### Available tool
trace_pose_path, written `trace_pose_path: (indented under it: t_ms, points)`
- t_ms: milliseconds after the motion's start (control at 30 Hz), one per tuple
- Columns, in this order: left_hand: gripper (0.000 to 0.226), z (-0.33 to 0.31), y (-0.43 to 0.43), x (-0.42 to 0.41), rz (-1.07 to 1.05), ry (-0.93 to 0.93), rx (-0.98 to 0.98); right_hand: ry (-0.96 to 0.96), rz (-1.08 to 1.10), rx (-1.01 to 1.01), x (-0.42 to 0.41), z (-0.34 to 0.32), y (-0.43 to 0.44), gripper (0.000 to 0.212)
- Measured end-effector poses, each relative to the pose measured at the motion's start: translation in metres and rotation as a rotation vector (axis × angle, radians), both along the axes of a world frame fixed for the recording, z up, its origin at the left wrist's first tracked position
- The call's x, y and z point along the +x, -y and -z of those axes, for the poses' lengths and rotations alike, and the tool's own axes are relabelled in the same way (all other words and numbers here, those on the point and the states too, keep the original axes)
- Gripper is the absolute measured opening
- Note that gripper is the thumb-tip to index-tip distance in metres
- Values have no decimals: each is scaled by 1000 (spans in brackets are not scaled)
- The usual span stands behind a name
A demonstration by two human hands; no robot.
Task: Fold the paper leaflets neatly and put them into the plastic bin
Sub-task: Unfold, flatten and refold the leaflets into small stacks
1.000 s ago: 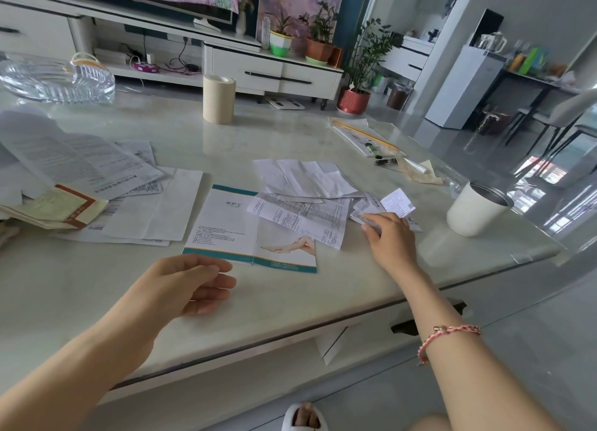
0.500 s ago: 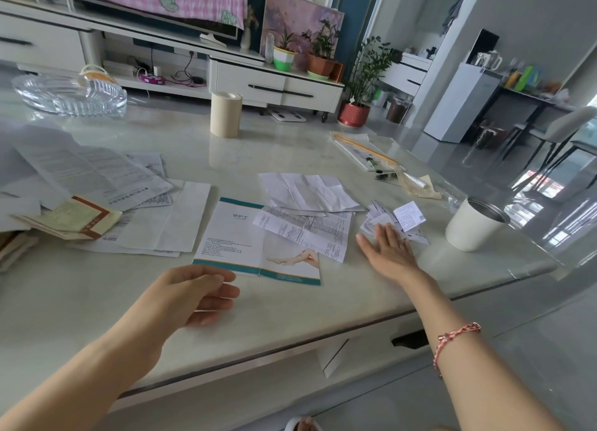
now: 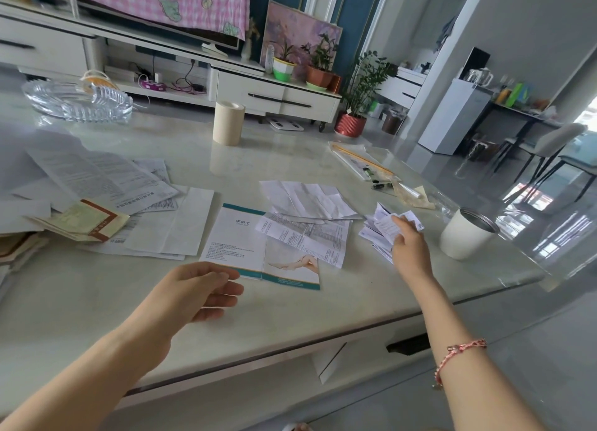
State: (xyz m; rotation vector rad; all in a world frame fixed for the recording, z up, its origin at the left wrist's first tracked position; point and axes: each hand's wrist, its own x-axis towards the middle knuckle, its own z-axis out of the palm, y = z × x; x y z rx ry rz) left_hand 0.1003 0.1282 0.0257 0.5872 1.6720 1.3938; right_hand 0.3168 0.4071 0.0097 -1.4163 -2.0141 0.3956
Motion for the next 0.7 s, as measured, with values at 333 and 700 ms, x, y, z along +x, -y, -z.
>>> trace_pose_path:
  t_ms: [333,700]
  points:
    - [20,1,-3,4,9,7,-17,-33,-263,8,-51,-13,54,35]
    - [21,-2,-1,3,-14,25,-21,235,-486,-88,-86,-1,75,47]
